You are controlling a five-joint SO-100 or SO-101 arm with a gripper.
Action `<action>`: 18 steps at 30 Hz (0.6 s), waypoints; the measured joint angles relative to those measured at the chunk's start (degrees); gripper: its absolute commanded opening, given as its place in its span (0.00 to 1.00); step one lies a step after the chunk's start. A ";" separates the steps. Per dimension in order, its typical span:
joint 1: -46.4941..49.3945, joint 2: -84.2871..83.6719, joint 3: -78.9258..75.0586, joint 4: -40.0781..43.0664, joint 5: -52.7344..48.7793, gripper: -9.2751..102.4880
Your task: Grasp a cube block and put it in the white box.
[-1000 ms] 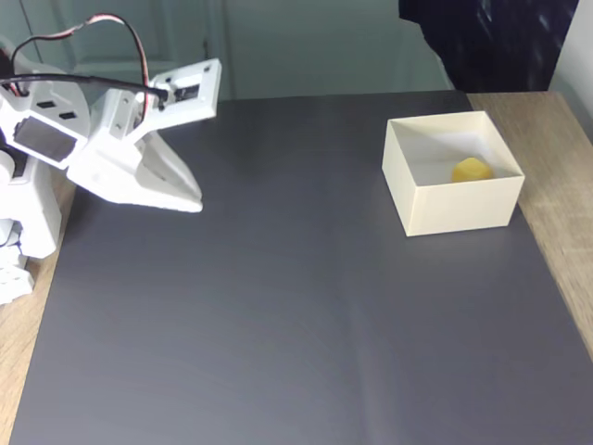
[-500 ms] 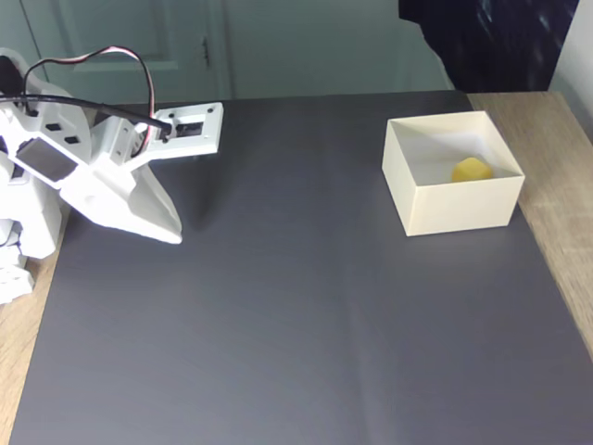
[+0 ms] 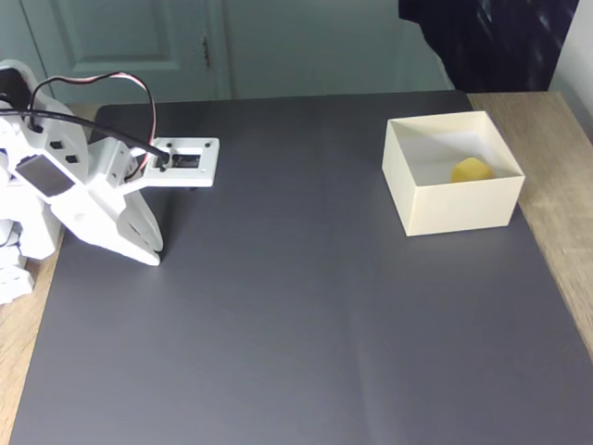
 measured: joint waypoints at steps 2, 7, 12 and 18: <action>-0.53 0.00 0.00 0.26 -1.05 0.14; -1.76 0.00 0.00 1.05 -4.31 0.14; -2.29 0.00 0.09 1.05 -5.54 0.14; -2.29 0.00 0.09 1.05 -5.62 0.14</action>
